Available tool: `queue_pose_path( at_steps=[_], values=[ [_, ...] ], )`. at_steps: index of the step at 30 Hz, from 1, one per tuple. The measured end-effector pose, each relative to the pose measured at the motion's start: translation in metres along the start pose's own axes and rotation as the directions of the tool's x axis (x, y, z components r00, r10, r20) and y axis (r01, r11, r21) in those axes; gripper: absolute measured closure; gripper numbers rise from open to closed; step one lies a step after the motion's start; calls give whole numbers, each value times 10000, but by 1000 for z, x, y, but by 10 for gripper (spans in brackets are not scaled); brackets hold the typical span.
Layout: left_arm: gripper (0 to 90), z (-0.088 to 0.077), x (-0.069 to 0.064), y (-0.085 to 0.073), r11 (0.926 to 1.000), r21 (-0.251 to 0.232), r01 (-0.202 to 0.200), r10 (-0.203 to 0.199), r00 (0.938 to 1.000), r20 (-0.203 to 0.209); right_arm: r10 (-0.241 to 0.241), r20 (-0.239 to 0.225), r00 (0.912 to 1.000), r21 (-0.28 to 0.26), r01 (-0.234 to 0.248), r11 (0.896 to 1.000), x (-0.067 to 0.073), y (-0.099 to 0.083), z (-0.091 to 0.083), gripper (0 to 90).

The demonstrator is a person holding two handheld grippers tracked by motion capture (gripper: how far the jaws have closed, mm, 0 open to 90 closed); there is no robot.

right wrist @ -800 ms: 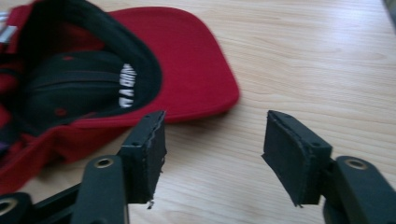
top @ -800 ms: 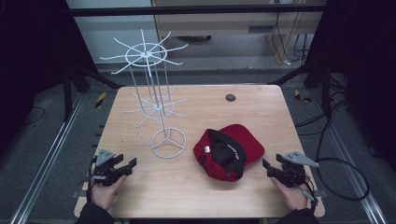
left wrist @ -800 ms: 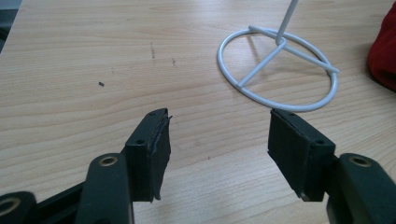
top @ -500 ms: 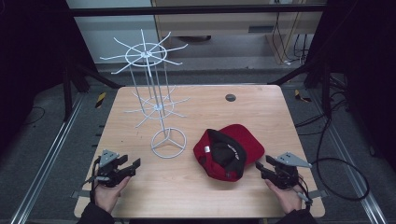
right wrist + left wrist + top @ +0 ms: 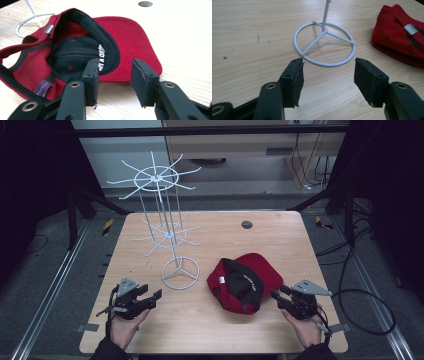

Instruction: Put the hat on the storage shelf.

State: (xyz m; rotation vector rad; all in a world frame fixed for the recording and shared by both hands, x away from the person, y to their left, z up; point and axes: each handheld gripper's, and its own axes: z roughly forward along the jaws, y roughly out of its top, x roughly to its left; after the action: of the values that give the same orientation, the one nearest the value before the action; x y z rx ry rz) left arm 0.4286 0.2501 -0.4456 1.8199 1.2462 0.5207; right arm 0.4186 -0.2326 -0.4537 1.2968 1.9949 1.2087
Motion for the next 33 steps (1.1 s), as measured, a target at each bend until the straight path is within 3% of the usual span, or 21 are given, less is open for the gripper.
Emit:
queue_pose_path(
  at_steps=[5,8,18,33],
  values=[
    [397,6,-16,8,9997,0,-251,251,9995,204,-28,-72,10000,28,29,10000,0,9,2,611],
    [393,11,-29,13,9981,39,-609,607,9979,239,-49,-138,9999,31,49,10000,2,12,5,609],
    [373,29,-71,30,9888,20,-1491,1486,9866,673,-77,-143,9999,117,79,9999,3,10,9,578],
    [360,61,-112,46,9801,182,-1975,1944,9749,1088,-28,-76,10000,254,30,9997,-2,2,7,569]
  ],
)
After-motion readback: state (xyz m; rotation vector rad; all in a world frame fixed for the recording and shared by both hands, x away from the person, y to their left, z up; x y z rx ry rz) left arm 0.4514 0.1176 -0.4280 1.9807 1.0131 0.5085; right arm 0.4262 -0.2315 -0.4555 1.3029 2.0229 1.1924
